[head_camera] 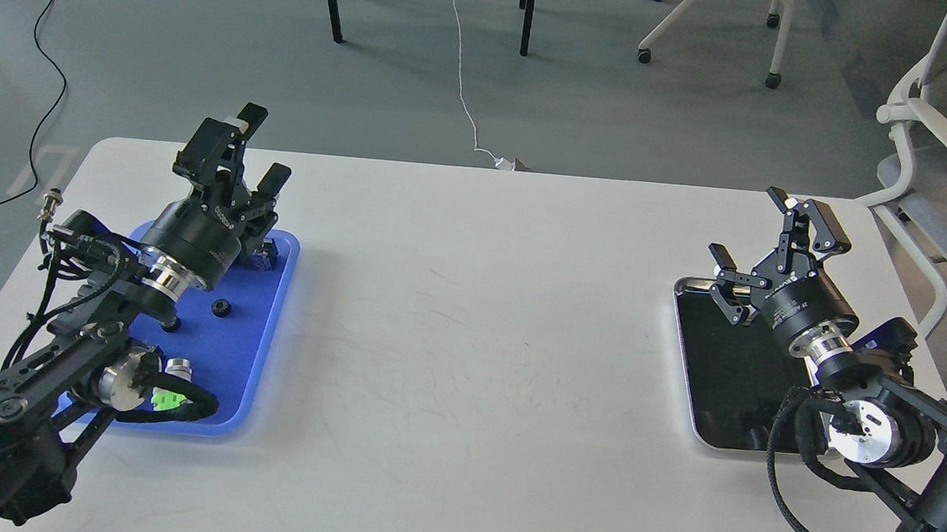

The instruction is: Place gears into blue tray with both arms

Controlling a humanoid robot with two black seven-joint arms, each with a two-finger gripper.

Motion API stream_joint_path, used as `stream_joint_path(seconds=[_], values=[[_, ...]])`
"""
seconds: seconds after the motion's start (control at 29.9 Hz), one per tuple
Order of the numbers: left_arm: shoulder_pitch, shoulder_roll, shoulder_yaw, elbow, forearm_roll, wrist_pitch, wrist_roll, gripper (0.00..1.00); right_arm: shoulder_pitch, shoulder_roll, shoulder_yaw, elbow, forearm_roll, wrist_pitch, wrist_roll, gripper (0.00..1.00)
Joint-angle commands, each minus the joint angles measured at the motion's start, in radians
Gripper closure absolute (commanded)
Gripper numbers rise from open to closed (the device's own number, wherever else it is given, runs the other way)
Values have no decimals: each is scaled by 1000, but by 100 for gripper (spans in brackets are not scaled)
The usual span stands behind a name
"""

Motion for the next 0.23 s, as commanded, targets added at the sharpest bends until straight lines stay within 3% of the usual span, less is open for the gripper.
stream_joint_path(seconds=[0.0,0.2], values=[[19,-10,-26,6,-46,-49,33,2,3,0,-8,1,-21,0,0,1],[19,-16,-46,8,-48,-56,56,2,6,12,0,1,-23,0,0,1]])
